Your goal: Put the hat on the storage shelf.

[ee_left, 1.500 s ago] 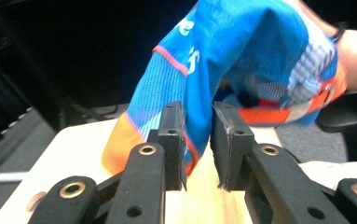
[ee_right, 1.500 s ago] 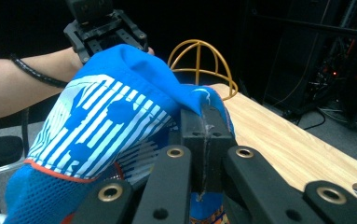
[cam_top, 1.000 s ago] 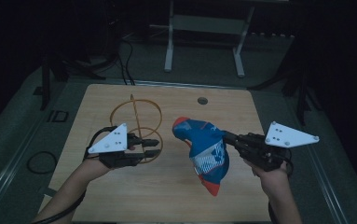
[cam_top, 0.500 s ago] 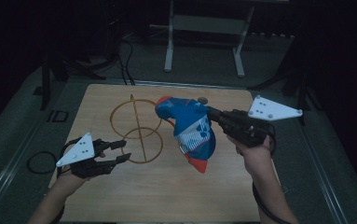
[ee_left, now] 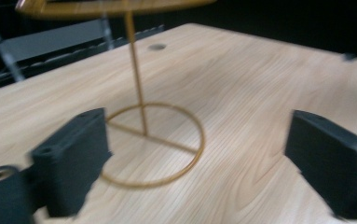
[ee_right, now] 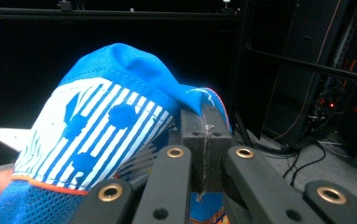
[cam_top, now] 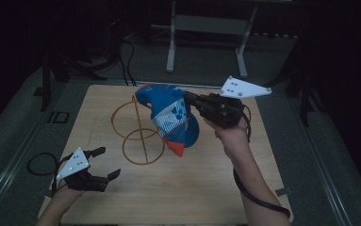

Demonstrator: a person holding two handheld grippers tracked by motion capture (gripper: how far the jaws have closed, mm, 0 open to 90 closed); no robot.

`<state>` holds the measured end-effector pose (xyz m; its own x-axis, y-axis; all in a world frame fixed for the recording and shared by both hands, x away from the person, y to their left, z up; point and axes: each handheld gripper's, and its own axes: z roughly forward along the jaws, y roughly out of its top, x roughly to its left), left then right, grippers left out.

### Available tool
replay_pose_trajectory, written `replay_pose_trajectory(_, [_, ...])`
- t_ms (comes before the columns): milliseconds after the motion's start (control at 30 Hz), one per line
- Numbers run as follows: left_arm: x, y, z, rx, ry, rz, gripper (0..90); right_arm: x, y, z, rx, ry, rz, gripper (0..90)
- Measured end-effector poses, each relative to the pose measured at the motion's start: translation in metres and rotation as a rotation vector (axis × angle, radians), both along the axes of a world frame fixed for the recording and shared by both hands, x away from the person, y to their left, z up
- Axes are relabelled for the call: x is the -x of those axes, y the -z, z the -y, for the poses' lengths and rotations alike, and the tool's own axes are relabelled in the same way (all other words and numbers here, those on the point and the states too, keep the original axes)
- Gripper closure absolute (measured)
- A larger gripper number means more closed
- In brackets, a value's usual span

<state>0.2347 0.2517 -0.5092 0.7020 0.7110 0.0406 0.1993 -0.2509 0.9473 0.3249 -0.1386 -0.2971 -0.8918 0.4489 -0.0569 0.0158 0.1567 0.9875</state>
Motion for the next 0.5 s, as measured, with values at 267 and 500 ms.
replay_pose_trajectory(267, [0.009,0.028,-0.008,0.003,-0.146,0.026,2.2,-0.018,-0.004,-0.037,0.007,-0.021,-0.023,90.0])
replay_pose_trajectory(500, [0.014,0.036,-0.019,0.030,-0.210,0.054,2.3,-0.033,-0.007,-0.080,0.038,-0.044,-0.037,90.0])
